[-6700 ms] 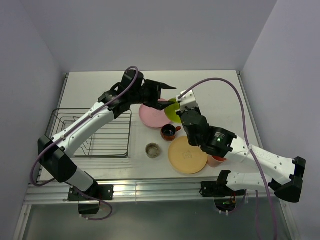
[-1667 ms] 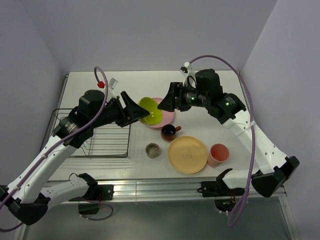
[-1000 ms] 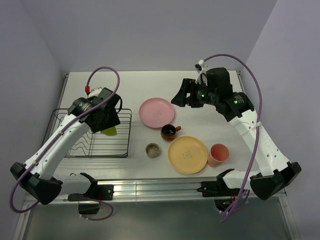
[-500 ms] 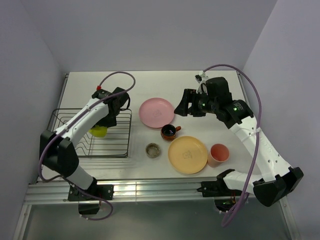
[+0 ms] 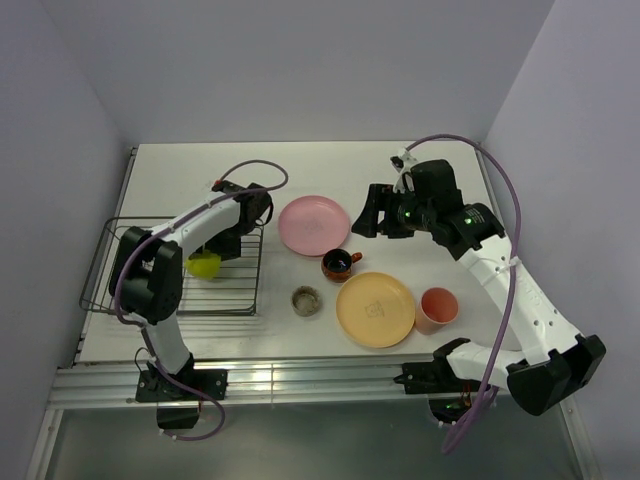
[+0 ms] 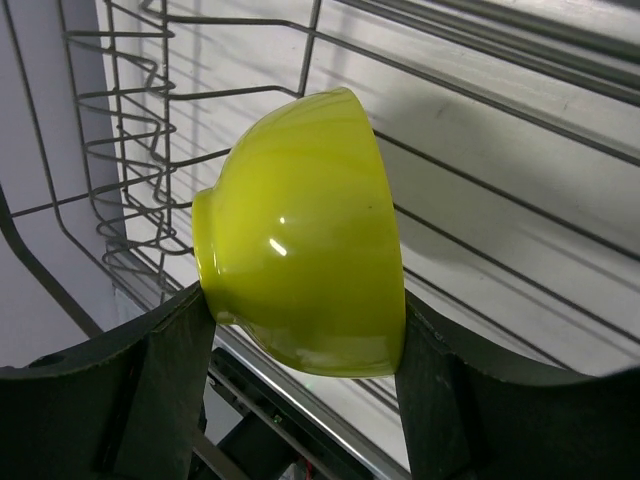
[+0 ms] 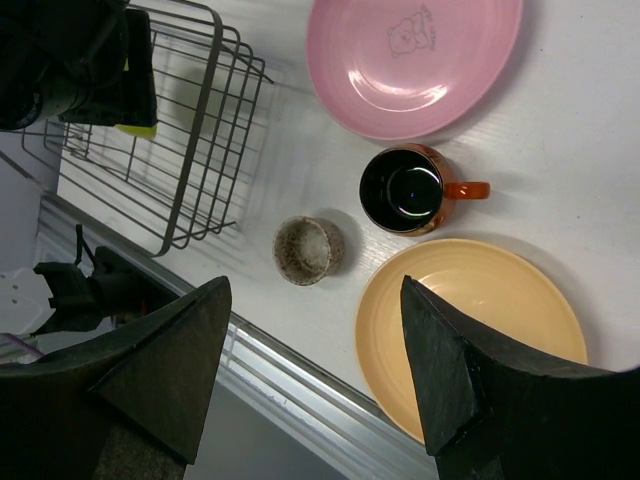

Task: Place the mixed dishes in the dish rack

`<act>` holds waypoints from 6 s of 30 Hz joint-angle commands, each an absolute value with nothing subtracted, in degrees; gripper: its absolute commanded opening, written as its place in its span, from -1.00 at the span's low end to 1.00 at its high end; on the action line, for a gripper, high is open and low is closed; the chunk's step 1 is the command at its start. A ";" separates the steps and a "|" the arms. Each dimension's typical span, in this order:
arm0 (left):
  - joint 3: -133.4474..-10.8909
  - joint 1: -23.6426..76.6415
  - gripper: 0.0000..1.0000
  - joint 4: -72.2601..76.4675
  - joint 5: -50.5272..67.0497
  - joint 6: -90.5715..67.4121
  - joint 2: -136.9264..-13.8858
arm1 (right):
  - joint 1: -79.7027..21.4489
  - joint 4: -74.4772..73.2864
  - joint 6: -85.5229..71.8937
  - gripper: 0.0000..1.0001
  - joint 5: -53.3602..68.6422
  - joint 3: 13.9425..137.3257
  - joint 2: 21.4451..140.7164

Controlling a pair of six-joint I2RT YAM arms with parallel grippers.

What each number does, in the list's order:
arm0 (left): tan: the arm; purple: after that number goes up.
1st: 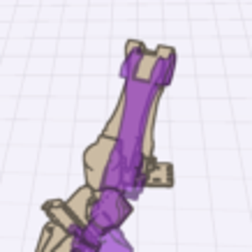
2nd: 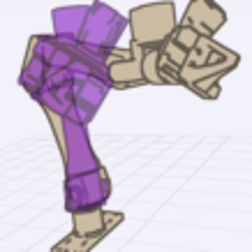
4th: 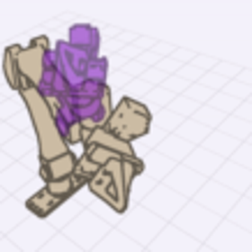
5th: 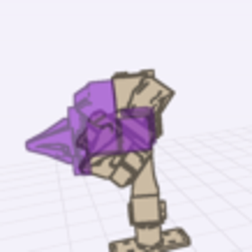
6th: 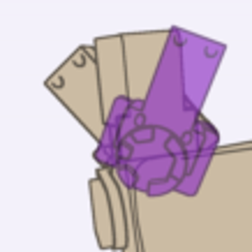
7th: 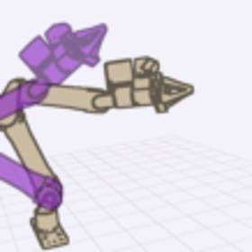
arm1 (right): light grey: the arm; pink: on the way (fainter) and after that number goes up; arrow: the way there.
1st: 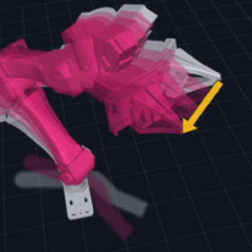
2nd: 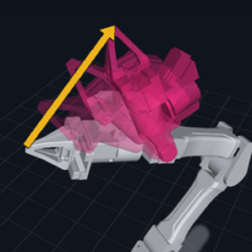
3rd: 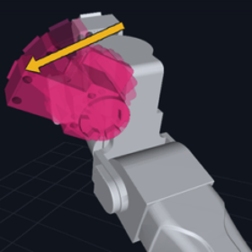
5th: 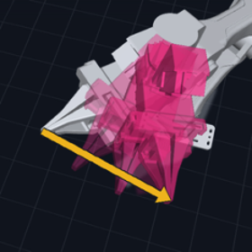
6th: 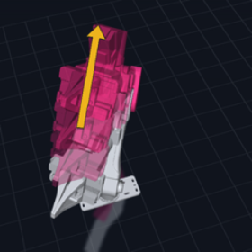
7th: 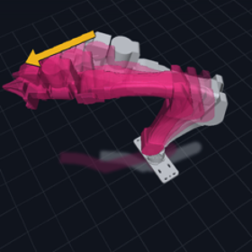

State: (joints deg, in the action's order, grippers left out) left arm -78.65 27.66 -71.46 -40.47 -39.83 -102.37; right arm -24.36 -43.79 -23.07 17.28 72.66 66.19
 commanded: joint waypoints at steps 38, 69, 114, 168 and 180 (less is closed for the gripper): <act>-80.24 26.81 0.99 -65.39 -28.66 -42.00 -87.56 | -25.49 -49.66 -20.30 0.36 6.86 76.82 88.50; -79.53 27.33 0.99 -51.94 8.77 -50.63 -66.62 | -34.63 -40.78 -26.02 -1.00 0.09 72.33 103.45; -55.81 25.84 0.99 1.58 43.07 -112.67 -63.11 | -29.97 6.68 -40.61 -1.00 43.24 64.60 68.20; -48.34 18.82 -1.00 5.38 43.06 -106.82 -56.96 | -28.22 -10.89 -34.98 0.99 30.86 69.09 71.99; -69.07 0.18 -1.00 -56.95 18.06 -52.50 -62.13 | -25.49 -32.43 -26.98 0.99 11.52 67.86 63.99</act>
